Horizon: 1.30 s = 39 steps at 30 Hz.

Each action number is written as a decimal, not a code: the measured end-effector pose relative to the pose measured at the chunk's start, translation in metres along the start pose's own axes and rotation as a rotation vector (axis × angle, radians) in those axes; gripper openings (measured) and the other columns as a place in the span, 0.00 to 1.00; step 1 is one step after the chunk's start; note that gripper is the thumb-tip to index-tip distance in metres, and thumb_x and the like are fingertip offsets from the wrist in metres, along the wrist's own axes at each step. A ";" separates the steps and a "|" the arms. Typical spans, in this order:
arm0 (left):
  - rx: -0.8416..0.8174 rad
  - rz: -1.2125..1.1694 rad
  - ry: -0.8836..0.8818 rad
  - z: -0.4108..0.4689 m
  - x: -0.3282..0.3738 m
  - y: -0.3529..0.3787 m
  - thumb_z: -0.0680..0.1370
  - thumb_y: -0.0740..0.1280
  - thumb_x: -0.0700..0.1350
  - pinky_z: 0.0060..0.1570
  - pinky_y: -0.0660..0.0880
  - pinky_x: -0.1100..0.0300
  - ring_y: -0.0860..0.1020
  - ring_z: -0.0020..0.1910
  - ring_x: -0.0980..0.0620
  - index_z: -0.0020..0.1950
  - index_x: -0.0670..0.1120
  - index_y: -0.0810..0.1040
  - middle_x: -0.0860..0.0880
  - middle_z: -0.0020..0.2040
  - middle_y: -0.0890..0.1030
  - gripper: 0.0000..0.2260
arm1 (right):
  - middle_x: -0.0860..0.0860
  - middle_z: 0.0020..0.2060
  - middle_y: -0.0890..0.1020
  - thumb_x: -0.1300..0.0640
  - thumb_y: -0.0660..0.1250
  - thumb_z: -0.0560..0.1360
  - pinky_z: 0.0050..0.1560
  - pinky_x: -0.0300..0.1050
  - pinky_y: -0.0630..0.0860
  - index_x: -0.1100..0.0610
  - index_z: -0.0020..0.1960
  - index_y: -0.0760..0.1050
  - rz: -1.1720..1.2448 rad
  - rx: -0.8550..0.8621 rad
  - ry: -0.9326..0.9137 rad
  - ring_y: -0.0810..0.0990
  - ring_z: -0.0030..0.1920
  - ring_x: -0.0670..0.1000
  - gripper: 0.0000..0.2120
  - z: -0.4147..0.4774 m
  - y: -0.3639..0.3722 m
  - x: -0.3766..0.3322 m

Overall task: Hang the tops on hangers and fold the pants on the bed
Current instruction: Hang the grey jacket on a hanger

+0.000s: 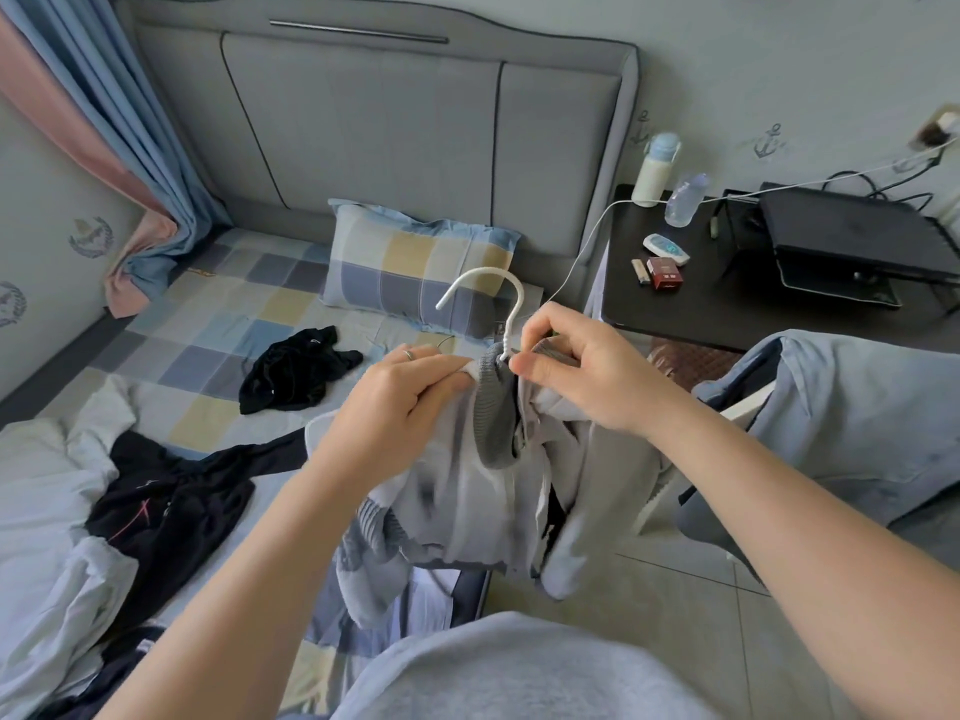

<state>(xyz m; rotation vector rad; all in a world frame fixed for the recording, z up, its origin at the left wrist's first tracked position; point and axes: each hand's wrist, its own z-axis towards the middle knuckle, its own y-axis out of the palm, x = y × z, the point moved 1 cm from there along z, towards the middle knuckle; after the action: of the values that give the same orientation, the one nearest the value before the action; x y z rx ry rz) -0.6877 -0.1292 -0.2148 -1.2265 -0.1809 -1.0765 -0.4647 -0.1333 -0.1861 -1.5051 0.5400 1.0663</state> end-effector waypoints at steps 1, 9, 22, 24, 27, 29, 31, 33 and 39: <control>0.012 0.009 -0.006 0.000 -0.002 -0.004 0.82 0.63 0.44 0.45 0.70 0.65 0.74 0.44 0.59 0.52 0.47 0.84 0.62 0.37 0.74 0.10 | 0.46 0.31 0.75 0.47 0.68 0.78 0.39 0.38 0.66 0.54 0.49 0.78 -0.001 -0.007 -0.001 0.67 0.32 0.42 0.10 0.000 -0.002 0.000; 0.210 0.047 -0.327 -0.011 -0.042 -0.040 0.83 0.61 0.40 0.41 0.68 0.67 0.73 0.41 0.62 0.49 0.49 0.77 0.59 0.40 0.77 0.07 | 0.58 0.34 0.78 0.54 0.63 0.82 0.45 0.56 0.72 0.51 0.44 0.83 0.002 0.103 -0.019 0.74 0.38 0.62 0.12 -0.005 -0.031 0.000; 0.163 0.078 -0.260 0.016 -0.026 -0.046 0.84 0.58 0.40 0.51 0.65 0.67 0.72 0.54 0.46 0.54 0.44 0.79 0.49 0.51 0.78 0.10 | 0.50 0.26 0.73 0.55 0.64 0.81 0.29 0.32 0.65 0.55 0.47 0.84 -0.288 -0.209 0.106 0.66 0.25 0.44 0.10 0.014 -0.043 -0.043; 0.211 0.087 -0.270 0.021 -0.025 -0.047 0.84 0.58 0.40 0.51 0.66 0.62 0.71 0.54 0.44 0.52 0.44 0.78 0.49 0.50 0.77 0.09 | 0.50 0.25 0.73 0.54 0.64 0.82 0.27 0.31 0.66 0.54 0.47 0.83 -0.340 -0.267 0.158 0.66 0.24 0.44 0.11 0.015 -0.043 -0.044; 0.240 0.104 -0.258 0.027 -0.029 -0.046 0.84 0.57 0.44 0.57 0.67 0.49 0.70 0.56 0.45 0.52 0.47 0.78 0.54 0.52 0.76 0.10 | 0.51 0.26 0.76 0.54 0.64 0.82 0.28 0.31 0.67 0.55 0.47 0.83 -0.385 -0.299 0.166 0.69 0.25 0.44 0.11 0.017 -0.042 -0.048; 0.212 0.153 -0.283 0.032 -0.031 -0.044 0.84 0.58 0.48 0.62 0.62 0.48 0.67 0.62 0.45 0.56 0.53 0.80 0.59 0.58 0.74 0.11 | 0.51 0.25 0.76 0.55 0.64 0.81 0.28 0.33 0.68 0.56 0.44 0.83 -0.347 -0.235 0.122 0.70 0.25 0.45 0.12 0.019 -0.044 -0.051; 0.183 0.198 -0.359 0.035 -0.033 -0.037 0.84 0.61 0.50 0.65 0.58 0.48 0.64 0.69 0.45 0.60 0.58 0.81 0.58 0.65 0.73 0.10 | 0.50 0.24 0.75 0.56 0.64 0.81 0.28 0.37 0.71 0.57 0.42 0.82 -0.313 -0.119 0.076 0.71 0.24 0.46 0.12 0.022 -0.046 -0.054; 0.250 0.161 -0.415 0.033 -0.026 -0.022 0.82 0.65 0.52 0.67 0.61 0.45 0.64 0.69 0.44 0.64 0.58 0.78 0.53 0.69 0.71 0.12 | 0.49 0.23 0.75 0.55 0.63 0.81 0.32 0.43 0.75 0.58 0.41 0.82 -0.298 -0.006 0.058 0.73 0.26 0.47 0.14 0.027 -0.045 -0.053; 0.170 -0.225 -0.574 0.012 0.001 0.051 0.70 0.70 0.68 0.55 0.74 0.55 0.75 0.57 0.53 0.55 0.51 0.70 0.52 0.56 0.74 0.25 | 0.46 0.20 0.73 0.57 0.63 0.82 0.30 0.39 0.68 0.60 0.41 0.81 -0.118 0.226 0.084 0.69 0.23 0.45 0.14 0.034 -0.050 -0.053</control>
<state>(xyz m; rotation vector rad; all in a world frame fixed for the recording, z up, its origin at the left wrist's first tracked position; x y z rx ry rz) -0.6447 -0.1231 -0.2433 -1.3548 -0.8504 -0.8508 -0.4604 -0.1009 -0.1128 -1.3689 0.6019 0.8244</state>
